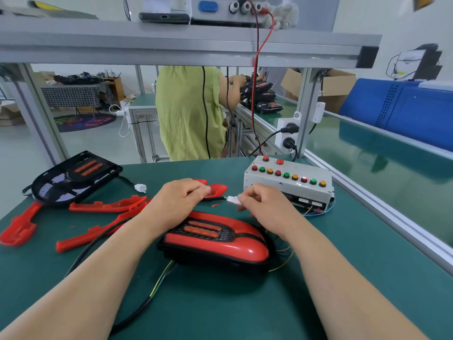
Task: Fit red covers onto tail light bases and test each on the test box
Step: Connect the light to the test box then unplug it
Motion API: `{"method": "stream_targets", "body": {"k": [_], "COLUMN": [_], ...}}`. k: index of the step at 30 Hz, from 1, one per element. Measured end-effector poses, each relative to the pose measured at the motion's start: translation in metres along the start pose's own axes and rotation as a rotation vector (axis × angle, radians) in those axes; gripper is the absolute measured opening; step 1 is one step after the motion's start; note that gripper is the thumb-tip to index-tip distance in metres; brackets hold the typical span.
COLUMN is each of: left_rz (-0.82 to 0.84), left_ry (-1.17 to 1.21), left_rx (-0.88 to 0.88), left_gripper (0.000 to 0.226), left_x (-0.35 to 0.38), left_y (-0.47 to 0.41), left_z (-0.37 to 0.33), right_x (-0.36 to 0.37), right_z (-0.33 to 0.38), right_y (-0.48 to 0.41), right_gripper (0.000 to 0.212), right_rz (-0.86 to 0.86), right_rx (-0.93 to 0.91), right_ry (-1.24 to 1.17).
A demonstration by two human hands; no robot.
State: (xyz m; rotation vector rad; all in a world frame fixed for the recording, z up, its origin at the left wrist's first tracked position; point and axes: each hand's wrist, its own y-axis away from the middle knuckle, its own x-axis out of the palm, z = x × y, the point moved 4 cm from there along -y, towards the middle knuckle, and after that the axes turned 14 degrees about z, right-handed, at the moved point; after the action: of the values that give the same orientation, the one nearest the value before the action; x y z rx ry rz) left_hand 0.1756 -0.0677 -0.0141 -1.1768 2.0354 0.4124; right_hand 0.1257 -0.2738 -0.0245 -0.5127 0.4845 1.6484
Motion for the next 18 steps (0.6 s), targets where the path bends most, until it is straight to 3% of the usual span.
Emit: {"method": "stream_targets", "body": {"k": [2,9,18], "left_rz": [0.015,0.134,0.162], "left_ry": [-0.003,0.026,0.102], "left_rx": [0.016,0.076,0.153], "left_gripper": [0.023,0.025,0.016], "left_x": [0.0,0.007,0.007], "left_y": [-0.001,0.0,0.002], "left_z": [-0.002,-0.006,-0.017], "right_x": [-0.002,0.004,0.008], "right_z": [0.004,0.015,0.019], "right_y": [0.001,0.005,0.005], "right_gripper": [0.005,0.018,0.023], "right_rz": [0.002,-0.031,0.005], "right_rx": [-0.035,-0.166,-0.221], "right_ry": [0.005,0.117,-0.007]}}
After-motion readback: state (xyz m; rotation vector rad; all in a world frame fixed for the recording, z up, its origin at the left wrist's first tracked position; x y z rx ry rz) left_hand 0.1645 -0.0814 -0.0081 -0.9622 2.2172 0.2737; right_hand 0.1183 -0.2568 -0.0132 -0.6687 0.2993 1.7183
